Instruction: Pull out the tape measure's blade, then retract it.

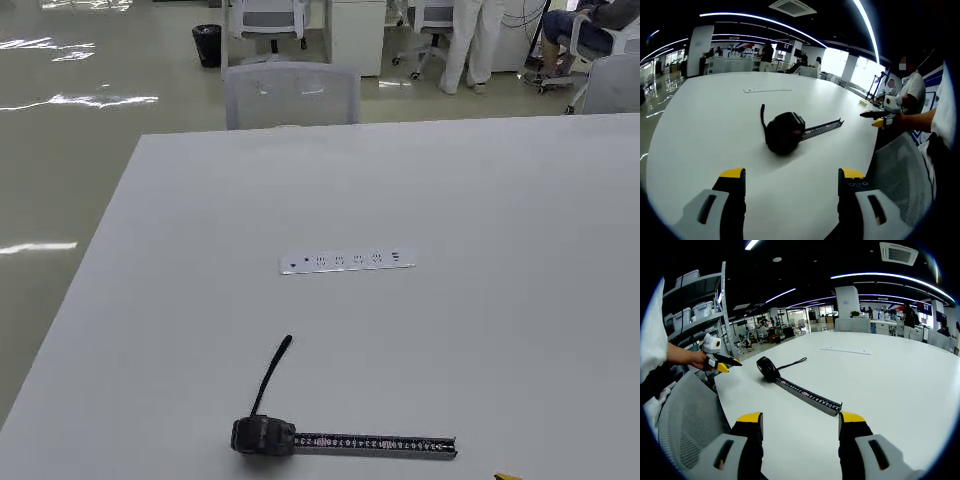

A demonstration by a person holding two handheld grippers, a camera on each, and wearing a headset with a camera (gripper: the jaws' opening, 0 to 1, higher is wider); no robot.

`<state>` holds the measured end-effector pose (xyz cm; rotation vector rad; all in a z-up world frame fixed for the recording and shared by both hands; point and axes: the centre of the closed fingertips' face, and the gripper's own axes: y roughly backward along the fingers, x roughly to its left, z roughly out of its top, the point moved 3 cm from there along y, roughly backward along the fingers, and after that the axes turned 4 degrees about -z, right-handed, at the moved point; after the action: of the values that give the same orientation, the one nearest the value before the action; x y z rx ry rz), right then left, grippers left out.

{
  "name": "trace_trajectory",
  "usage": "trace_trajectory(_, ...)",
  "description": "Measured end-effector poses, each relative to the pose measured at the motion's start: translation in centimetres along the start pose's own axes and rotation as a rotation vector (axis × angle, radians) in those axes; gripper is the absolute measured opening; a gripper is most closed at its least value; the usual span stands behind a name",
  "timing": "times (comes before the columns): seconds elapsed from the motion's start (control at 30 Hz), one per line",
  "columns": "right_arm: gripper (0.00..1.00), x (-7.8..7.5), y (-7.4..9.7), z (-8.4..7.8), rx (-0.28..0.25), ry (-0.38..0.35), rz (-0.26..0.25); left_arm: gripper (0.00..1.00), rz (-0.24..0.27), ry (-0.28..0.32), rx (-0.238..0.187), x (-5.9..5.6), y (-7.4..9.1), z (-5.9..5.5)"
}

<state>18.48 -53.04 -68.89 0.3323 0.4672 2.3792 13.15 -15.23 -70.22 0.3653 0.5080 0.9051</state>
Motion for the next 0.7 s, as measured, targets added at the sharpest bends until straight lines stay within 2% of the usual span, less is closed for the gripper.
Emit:
trace_trajectory(0.17,0.61,0.0,0.2,0.0,0.002,0.009,0.006,0.73,-0.013,-0.031,0.012,-0.2,-0.1,0.3)
trace_trajectory(0.43,0.61,-0.2,-0.1,0.0,0.004,0.011,0.021,0.72,-0.005,-0.029,0.008,0.2,-0.5,0.5)
trace_trajectory(0.7,0.61,-0.4,-0.3,0.1,0.009,0.026,0.036,0.71,-0.012,-0.043,0.014,0.6,-1.6,1.1)
